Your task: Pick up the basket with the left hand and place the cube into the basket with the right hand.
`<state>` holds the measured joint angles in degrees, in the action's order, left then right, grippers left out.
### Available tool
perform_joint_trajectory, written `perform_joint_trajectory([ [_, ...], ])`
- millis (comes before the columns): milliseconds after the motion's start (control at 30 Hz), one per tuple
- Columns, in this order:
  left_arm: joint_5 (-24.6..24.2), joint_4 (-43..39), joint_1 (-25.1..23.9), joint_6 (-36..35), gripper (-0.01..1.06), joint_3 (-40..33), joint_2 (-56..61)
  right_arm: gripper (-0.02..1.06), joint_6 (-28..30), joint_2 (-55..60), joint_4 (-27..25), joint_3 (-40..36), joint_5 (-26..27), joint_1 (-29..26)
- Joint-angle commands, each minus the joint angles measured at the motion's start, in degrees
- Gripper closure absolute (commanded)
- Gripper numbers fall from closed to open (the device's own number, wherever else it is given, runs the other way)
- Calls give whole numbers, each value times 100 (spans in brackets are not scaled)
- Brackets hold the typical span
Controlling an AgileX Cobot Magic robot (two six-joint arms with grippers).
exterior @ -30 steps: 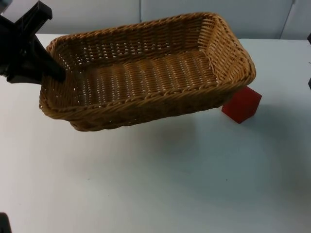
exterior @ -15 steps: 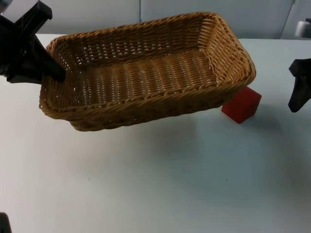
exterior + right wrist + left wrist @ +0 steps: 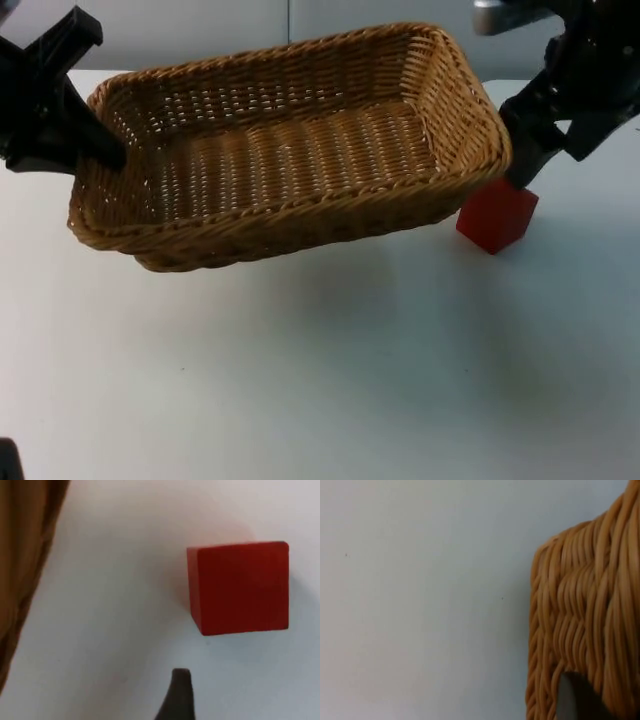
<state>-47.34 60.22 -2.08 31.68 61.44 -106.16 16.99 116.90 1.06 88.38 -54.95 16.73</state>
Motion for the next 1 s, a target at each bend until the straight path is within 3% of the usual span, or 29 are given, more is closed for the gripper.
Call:
perform_joint_trajectory([
  [0, -252, 326, 55, 1, 105, 64, 88, 34, -28, 93, -106, 60, 1, 142],
  [300, -241, 325, 55, 1, 105, 64, 88, 34, -160, 575, -106, 95, 25, 154],
  [500, -241, 325, 55, 1, 105, 64, 88, 34, -150, 669, -160, 212, 341, 154],
  [600, -241, 325, 55, 1, 105, 64, 88, 34, -76, 669, -306, 373, 299, 154],
  [733, -241, 325, 55, 1, 105, 64, 88, 34, 249, 669, -890, 729, 308, 154],
  [967, -220, 326, 55, 1, 105, 64, 88, 34, 345, 682, -1082, 797, 380, 154],
])
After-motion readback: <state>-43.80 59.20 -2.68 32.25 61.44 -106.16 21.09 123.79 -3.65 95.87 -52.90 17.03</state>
